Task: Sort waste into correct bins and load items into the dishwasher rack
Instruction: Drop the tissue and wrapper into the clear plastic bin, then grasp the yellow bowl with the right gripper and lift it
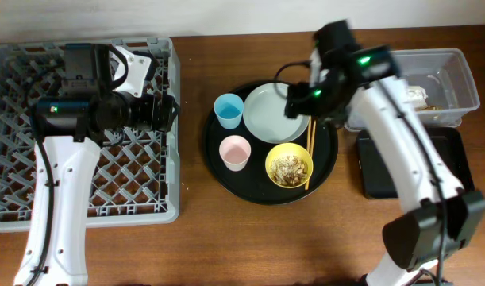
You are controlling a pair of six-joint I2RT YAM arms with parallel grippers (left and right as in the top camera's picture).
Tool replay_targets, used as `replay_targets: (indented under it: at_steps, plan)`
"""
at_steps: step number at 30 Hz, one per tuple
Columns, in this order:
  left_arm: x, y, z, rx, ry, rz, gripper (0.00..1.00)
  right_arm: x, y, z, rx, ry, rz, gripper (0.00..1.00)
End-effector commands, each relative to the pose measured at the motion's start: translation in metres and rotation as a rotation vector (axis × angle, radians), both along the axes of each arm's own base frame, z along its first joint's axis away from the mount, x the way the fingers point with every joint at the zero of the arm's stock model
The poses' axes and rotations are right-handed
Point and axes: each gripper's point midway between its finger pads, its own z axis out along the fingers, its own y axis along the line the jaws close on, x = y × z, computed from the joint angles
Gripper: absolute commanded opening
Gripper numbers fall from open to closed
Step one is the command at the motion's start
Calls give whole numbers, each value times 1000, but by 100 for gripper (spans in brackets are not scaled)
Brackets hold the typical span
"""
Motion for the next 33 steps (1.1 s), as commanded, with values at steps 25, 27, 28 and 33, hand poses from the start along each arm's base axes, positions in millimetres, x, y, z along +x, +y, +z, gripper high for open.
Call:
replay_targets:
  at_steps: [25,27,28,33]
  plan:
    - [1,-2,5,3,-17,-17,99,-35,42,-156,-88,118,-223,27]
    - [1,-2,5,3,-17,-17,99,-35,42,-157,-90,122,-223,21]
    - [1,-2,5,3,-17,-17,99,-36,42,-159,-92,126,-223,18]
    - [1,-2,5,3,-17,-17,99,-41,43,-162,-87,153,-217,11]
